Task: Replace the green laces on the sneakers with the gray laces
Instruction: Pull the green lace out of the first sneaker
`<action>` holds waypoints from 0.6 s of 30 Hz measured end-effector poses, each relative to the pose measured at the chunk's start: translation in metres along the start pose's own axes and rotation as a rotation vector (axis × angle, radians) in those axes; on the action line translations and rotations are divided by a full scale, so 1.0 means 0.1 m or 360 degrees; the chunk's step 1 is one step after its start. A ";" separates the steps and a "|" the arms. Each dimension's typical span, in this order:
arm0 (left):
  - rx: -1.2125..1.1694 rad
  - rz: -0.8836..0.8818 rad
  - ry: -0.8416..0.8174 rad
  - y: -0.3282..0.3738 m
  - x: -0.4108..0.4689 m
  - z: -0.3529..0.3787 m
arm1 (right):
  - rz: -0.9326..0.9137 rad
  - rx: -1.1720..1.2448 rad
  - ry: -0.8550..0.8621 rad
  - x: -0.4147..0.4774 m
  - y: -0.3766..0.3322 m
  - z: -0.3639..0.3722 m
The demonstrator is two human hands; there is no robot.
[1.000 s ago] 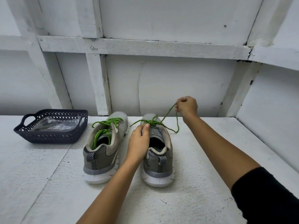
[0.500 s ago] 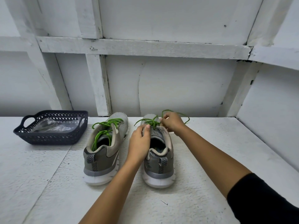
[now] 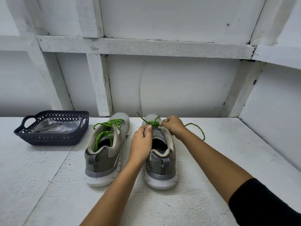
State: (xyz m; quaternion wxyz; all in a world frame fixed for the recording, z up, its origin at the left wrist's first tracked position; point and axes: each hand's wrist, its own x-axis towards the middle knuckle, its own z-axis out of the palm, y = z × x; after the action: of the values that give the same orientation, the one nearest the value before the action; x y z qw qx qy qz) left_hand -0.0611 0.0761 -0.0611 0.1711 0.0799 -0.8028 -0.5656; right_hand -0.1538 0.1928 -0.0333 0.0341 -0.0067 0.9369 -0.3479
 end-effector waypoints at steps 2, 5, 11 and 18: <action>0.0013 0.0009 -0.0001 0.00 0.00 0.00 | 0.0024 0.0237 0.0008 0.01 -0.03 -0.03; 0.0016 0.0012 -0.0005 -0.01 0.01 -0.01 | 0.0225 0.1064 0.0056 0.00 -0.08 -0.19; 0.0017 0.0014 -0.0035 0.00 0.01 -0.01 | 0.0147 0.1487 0.0677 0.01 0.02 -0.58; 0.0321 -0.0115 -0.0194 0.24 0.19 -0.09 | 0.0016 0.0911 0.0150 -0.42 0.18 -0.20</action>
State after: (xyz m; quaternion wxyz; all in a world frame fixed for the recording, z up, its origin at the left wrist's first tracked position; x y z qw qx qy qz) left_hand -0.0740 0.0701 -0.0322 0.0927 0.0911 -0.8611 -0.4915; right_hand -0.1127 0.2209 -0.0268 -0.0071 0.0240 0.8012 -0.5979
